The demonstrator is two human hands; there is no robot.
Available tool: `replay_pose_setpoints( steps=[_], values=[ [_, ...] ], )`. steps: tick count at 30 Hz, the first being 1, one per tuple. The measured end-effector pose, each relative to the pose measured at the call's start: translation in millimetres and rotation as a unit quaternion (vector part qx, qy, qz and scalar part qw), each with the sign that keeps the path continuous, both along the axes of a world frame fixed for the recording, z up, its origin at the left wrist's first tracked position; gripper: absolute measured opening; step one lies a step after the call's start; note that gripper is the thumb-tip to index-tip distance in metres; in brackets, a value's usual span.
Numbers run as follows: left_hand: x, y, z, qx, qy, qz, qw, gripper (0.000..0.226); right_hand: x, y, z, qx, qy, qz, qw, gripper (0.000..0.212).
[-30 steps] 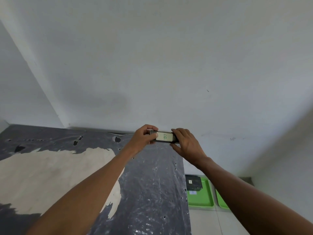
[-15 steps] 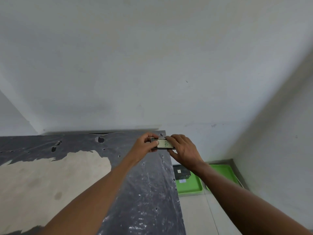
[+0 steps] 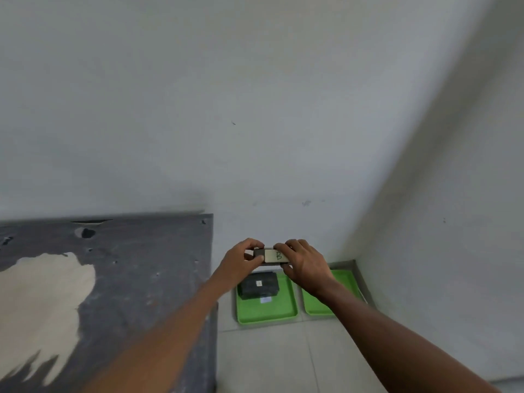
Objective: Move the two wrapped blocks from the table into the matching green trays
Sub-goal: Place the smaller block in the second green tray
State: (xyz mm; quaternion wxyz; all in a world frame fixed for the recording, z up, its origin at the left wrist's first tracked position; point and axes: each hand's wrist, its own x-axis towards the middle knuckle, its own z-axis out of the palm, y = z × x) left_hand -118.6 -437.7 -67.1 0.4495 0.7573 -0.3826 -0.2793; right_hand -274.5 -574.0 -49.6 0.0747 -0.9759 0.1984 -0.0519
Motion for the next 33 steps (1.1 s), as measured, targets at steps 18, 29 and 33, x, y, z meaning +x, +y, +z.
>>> replay_pose_setpoints(
  steps=[18,29,33],
  values=[
    [-195,-178,-165,0.117,-0.122,-0.058,0.984,0.055,-192,-194,-158,0.084,0.082,-0.072,0.990,0.046],
    [-155,-253,-460,0.152,-0.204,-0.100,0.962,0.046,-159,-282,-450,0.036,0.074,-0.081,0.993,0.044],
    [-151,-266,-563,0.170,-0.219,-0.102,0.955,0.046,-158,-290,-562,0.043,0.061,-0.092,0.993,0.045]
  ],
)
